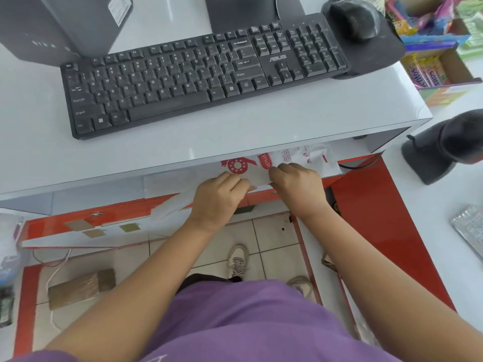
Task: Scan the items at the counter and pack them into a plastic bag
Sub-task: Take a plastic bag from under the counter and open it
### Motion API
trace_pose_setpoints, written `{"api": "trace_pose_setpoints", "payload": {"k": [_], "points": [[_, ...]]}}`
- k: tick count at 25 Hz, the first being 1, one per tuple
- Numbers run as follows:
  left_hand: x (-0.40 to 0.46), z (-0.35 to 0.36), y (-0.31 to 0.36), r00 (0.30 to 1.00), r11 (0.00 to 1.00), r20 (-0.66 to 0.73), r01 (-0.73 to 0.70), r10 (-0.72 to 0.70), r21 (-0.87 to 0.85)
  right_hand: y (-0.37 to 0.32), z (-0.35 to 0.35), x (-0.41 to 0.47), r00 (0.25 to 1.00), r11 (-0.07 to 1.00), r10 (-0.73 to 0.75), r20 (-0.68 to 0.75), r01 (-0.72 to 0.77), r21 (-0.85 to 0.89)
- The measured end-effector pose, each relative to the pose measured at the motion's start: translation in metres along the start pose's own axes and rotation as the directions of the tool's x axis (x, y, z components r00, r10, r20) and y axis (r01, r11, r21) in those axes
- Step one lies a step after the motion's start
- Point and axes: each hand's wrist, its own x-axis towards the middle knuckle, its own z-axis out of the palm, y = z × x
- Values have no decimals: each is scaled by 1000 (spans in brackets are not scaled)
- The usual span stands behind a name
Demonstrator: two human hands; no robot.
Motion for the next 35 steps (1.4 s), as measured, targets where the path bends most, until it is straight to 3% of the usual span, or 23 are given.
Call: {"api": "trace_pose_setpoints", "payload": {"k": [4, 7, 9, 11, 13, 16, 19, 21, 24, 26, 29, 31, 35], "points": [[2, -30, 12, 989, 1000, -149, -7, 5, -18, 0, -18, -24, 952, 993, 33, -304, 3, 117], [18, -44, 38, 993, 989, -105, -64, 50, -132, 6, -37, -58, 912, 995, 79, -403, -46, 90], [39, -43, 68, 999, 955, -28, -45, 38, -292, 21, -48, -83, 875, 976, 215, -434, -210, 61], [72, -39, 104, 990, 816, 140, 93, -15, -571, 42, -63, -107, 804, 921, 373, -463, -382, 78], [114, -35, 144, 941, 585, 339, 268, 13, -766, 62, -83, -132, 706, 843, 520, -481, -513, 159], [179, -22, 219, 871, 343, 480, 422, 104, -839, 94, -118, -173, 489, 670, 729, -478, -650, 358], [234, -12, 306, 827, 150, 548, 530, 128, -835, 129, -151, -215, 277, 442, 897, -345, -570, 692], [268, -6, 355, 767, 32, 636, 636, 89, -771, 152, -171, -233, 264, 272, 951, -160, -469, 840], [316, -5, 418, 666, -17, 739, 744, 102, -669, 190, -211, -261, 252, 151, 966, -56, -377, 914], [346, -4, 443, 588, -43, 792, 806, 163, -590, 218, -235, -272, 277, 145, 960, -40, -372, 917], [390, 7, 467, 480, 26, 845, 866, 234, -500, 264, -257, -278, 286, 185, 956, -59, -439, 879], [416, 18, 477, 454, -55, 857, 888, 244, -456, 293, -266, -276, 282, 198, 957, -69, -462, 865], [461, 52, 484, 425, -74, 881, 905, 209, -420, 343, -269, -267, 295, 194, 954, -48, -493, 848]]}}
